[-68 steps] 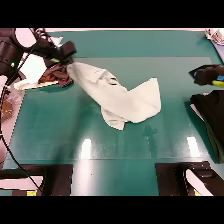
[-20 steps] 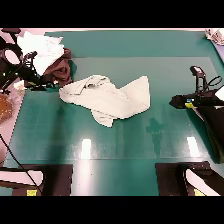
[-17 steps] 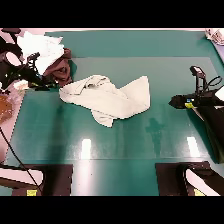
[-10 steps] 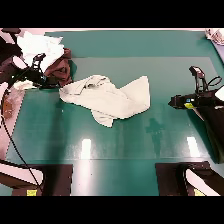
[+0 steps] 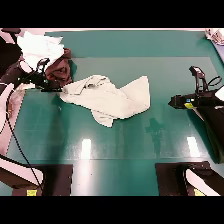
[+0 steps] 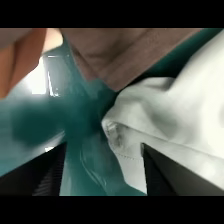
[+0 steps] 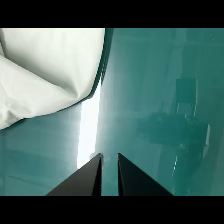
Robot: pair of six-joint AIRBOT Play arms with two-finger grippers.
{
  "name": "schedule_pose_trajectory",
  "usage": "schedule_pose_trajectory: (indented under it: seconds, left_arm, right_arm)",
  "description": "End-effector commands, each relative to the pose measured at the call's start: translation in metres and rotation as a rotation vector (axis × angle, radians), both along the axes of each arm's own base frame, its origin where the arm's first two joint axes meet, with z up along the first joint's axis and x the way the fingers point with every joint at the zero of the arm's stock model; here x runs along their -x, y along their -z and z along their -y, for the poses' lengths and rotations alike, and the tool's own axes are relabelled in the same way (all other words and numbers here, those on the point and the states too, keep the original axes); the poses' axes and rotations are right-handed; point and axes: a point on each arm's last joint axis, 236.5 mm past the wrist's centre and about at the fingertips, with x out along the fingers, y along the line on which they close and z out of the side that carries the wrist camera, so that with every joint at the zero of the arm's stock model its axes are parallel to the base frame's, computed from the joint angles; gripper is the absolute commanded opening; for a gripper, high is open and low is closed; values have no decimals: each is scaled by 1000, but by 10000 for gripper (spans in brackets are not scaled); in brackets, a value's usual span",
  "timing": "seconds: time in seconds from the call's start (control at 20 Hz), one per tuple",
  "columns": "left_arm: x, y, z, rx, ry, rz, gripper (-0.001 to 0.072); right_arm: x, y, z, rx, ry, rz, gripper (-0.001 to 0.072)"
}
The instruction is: Fold the shirts.
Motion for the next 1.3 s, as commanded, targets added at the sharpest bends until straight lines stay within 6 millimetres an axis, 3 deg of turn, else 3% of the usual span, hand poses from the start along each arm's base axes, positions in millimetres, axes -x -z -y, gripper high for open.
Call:
schedule_pose_trajectory:
  seconds: [0.0,0.3,0.5,0.55,0.6,0.65,0.7,0.8,0.95,1.15,1.25]
  left_arm:
    - [2,5,-1,-9,22,-7,437]
    - [17,22,20,64,91,-66,417]
    - [11,18,30,114,78,-40,413]
    - [11,18,32,124,80,-38,367]
    - [13,18,33,127,86,-48,173]
    - [16,18,34,126,107,-56,111]
    - [20,18,35,126,121,-70,29]
    - [21,10,36,133,105,-78,28]
    - [17,-21,37,148,76,-61,28]
    - [11,-71,37,147,44,27,28]
    - [11,-84,38,149,42,54,28]
  right_arm:
    - [-1,0,0,0,2,5,123]
    - [-2,-1,0,0,3,8,123]
    - [-2,-1,0,0,3,8,123]
    - [-2,-1,0,-1,3,8,123]
    - [-3,-1,0,0,6,15,122]
    - [-7,-3,1,1,12,28,122]
    - [-12,-5,2,1,21,54,122]
    - [-32,-17,2,-23,61,140,124]
    - [-68,-30,2,-75,122,231,249]
    - [-117,-6,-6,-53,62,185,250]
    - [-142,8,-16,-33,11,185,252]
